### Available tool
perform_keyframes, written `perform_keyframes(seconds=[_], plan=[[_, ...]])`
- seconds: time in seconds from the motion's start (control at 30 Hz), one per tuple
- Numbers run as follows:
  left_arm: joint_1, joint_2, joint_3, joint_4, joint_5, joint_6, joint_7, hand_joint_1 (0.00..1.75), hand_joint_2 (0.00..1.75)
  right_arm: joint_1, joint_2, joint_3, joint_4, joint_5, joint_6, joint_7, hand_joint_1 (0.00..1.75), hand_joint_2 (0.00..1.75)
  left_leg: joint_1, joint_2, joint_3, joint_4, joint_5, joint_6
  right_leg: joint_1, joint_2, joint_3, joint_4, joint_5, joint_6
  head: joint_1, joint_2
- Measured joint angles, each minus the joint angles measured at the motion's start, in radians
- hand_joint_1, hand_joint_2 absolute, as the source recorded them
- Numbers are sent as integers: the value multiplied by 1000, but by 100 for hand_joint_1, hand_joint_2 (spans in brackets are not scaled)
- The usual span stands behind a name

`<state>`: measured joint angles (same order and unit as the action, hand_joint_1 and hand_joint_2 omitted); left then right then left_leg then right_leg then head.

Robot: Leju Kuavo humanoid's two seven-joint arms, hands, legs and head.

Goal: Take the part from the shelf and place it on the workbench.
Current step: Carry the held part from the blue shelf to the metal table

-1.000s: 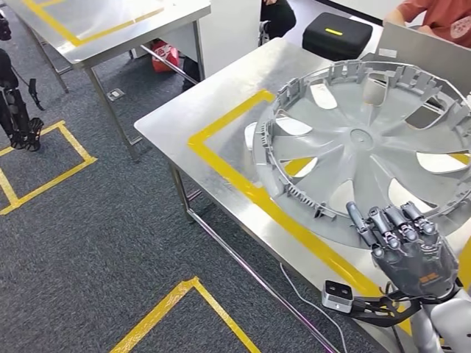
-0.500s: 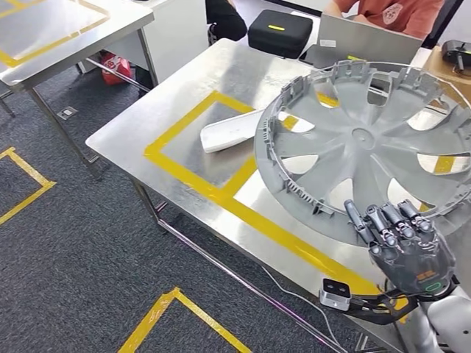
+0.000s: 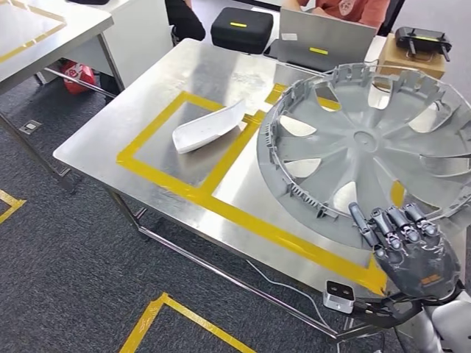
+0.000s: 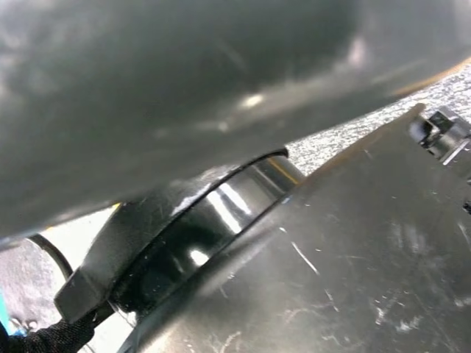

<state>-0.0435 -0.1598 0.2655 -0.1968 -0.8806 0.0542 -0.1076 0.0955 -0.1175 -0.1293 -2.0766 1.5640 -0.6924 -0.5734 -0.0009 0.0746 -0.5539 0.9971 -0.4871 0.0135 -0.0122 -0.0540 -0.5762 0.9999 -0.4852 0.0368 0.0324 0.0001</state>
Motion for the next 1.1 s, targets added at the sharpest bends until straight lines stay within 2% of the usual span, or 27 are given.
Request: perform_keyframes(seconds=[0.07,0.13,0.17,0.23,0.27,0.3,0.33,0.37,0.43,0.47,0.5,0.53,0.57,0.6,0.67,0.7,0.73,0.77,0.8,0.83,0.87,0.9,0.93,0.97,1.0,1.03,1.1], plan=[[-1,0,0,0,0,0,0,0,0,1,0,-1,1,0,0,0,175,175,0,12,3,1,-2,-10,2,19,-1,1,2,-14,-2,0],[-3,0,0,0,0,0,0,0,0,2,0,-1,1,0,0,0,175,175,4,-8,-4,26,-24,-22,-1,35,0,0,4,-27,-4,0],[-3,0,0,0,0,0,0,0,0,1,0,-1,1,0,0,0,175,175,6,-27,-22,68,-51,-26,-2,42,1,-2,6,-33,-6,0],[-2,0,0,0,0,0,0,0,0,1,0,-1,1,0,0,0,175,175,7,-59,-83,204,-118,-30,-1,59,1,-2,6,-42,-9,0],[-1,1,0,0,0,0,0,0,0,1,0,-1,2,0,0,0,175,175,7,-63,-112,265,-139,-29,0,70,1,-2,6,-43,-10,0],[0,1,0,0,0,0,0,0,0,1,0,-1,2,1,0,0,175,175,7,-64,-130,298,-142,-27,2,81,1,-1,6,-44,-10,0],[1,2,0,0,0,0,0,0,0,1,0,-1,3,1,0,0,175,175,6,-66,-130,292,-124,-24,3,93,2,-1,6,-45,-10,0],[0,2,0,0,0,0,0,0,0,1,0,-1,3,1,0,0,175,175,6,-72,-111,246,-89,-18,5,106,4,0,6,-45,-11,0],[0,3,0,0,0,0,0,0,0,0,0,-1,4,1,0,0,175,175,6,-110,-53,107,-17,-1,8,128,4,2,5,-43,-11,0],[-1,3,0,0,0,1,0,0,0,-1,0,-1,5,1,0,0,175,175,6,-131,-30,54,2,5,7,138,1,3,6,-40,-11,0],[-1,3,0,0,0,1,0,0,0,-3,0,-1,6,1,0,0,175,175,5,-146,-18,25,7,8,5,148,-3,4,6,-36,-11,0],[-2,4,0,0,0,1,0,0,0,-3,0,-1,6,1,0,0,175,175,4,-150,-15,15,4,10,3,158,-7,4,8,-29,-12,0],[-3,3,0,0,0,1,0,0,0,-3,0,-1,7,1,0,0,175,175,3,-141,-13,9,5,10,0,168,-10,2,10,-22,-13,0],[-4,2,0,0,-1,1,0,0,0,-2,0,-1,7,0,0,0,175,175,4,-130,-10,3,7,12,-1,164,-15,4,8,-16,-13,0],[-4,0,0,0,-1,2,0,0,0,-3,0,-1,7,0,0,-2,175,175,9,-107,-4,-11,14,20,1,122,-41,46,-20,-5,-7,0],[-4,-1,0,0,-2,2,0,0,0,-4,0,0,7,0,0,-3,175,175,10,-95,-3,-15,15,22,0,92,-67,97,-48,0,-3,0],[-3,-1,0,0,-2,2,0,0,0,-6,1,0,8,0,0,-5,175,175,10,-84,-2,-15,15,24,-1,73,-99,162,-78,6,1,0],[-1,-2,0,0,-2,2,0,0,0,-6,1,0,9,0,0,-7,175,175,10,-72,-2,-14,13,24,-4,64,-130,224,-101,11,2,0],[0,-2,0,0,-2,3,0,0,0,-6,1,0,11,0,0,-8,175,175,10,-60,-2,-14,12,23,-7,60,-150,263,-108,16,3,0],[1,-2,0,0,-2,4,0,0,0,-6,2,0,12,0,0,-9,175,175,10,-49,-1,-13,10,21,-10,57,-152,265,-97,20,3,0],[2,-2,-1,0,-2,5,0,0,0,-6,2,0,14,0,0,-10,175,175,11,-39,1,-12,7,18,-12,52,-133,228,-69,23,4,0],[2,-3,-1,0,-2,6,0,0,0,-5,2,-1,15,0,0,-11,175,175,12,-29,3,-11,4,14,-15,40,-98,160,-34,25,4,0],[1,-4,-1,0,-2,6,0,0,0,-6,3,-1,16,0,0,-12,175,175,10,-22,5,-8,-1,8,-13,22,-60,92,-11,26,6,0],[1,-4,-1,0,-2,7,0,0,0,-7,3,-1,17,0,0,-13,175,175,8,-15,7,-4,-5,2,-11,10,-31,40,4,22,7,0],[1,-5,-1,0,-2,7,0,0,0,-7,3,-2,17,0,0,-13,175,175,5,-9,8,-1,-8,-3,-9,1,-14,11,8,16,7,0],[1,-5,-1,0,-2,8,0,0,0,-6,4,-2,18,0,0,-14,175,175,2,-2,9,0,-10,-8,-6,3,-11,7,3,8,7,0],[-1,-5,-1,0,-2,8,0,0,0,-5,4,-3,19,0,0,-15,175,175,5,5,13,4,-15,-17,-6,21,-13,10,3,-7,4,0]])
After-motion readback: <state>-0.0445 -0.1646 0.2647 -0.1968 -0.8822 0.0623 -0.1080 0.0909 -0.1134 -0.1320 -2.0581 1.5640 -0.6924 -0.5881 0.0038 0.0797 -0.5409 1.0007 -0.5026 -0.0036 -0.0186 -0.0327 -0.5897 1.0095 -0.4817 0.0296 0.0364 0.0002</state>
